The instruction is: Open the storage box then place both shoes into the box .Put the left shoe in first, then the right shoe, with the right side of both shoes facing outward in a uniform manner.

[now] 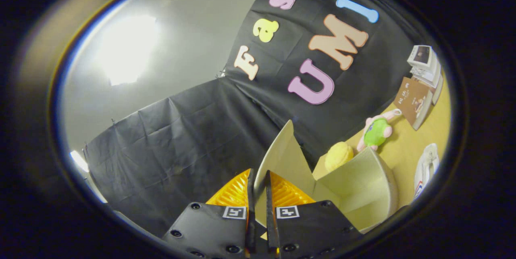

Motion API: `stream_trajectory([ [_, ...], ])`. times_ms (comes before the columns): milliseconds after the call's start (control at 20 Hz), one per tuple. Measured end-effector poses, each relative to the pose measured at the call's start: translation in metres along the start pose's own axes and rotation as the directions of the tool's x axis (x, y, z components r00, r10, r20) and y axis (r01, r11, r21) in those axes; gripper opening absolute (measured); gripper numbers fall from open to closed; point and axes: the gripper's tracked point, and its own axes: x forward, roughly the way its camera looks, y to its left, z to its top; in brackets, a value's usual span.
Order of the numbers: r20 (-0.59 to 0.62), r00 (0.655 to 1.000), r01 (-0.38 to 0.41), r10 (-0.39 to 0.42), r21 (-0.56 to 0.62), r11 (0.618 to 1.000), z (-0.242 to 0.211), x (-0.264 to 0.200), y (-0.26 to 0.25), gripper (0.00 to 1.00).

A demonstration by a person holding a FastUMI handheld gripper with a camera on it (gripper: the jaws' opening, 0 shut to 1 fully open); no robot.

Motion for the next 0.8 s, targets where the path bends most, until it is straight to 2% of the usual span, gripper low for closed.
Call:
stream_trajectory([
  [300, -0.096, 0.994, -0.051, 0.046, -0.050, 0.997, -0.051, 0.032, 0.054, 0.13],
  [450, -0.142, 0.988, -0.069, 0.063, -0.033, 0.997, -0.078, 0.046, 0.067, 0.13],
  [500, -0.157, 0.985, -0.072, 0.065, -0.038, 0.997, -0.086, 0.052, 0.070, 0.17],
  [750, -0.247, 0.965, -0.115, 0.092, -0.080, 0.990, -0.123, 0.050, 0.085, 0.22],
  [800, -0.264, 0.959, -0.127, 0.099, -0.091, 0.988, -0.131, 0.051, 0.089, 0.31],
])
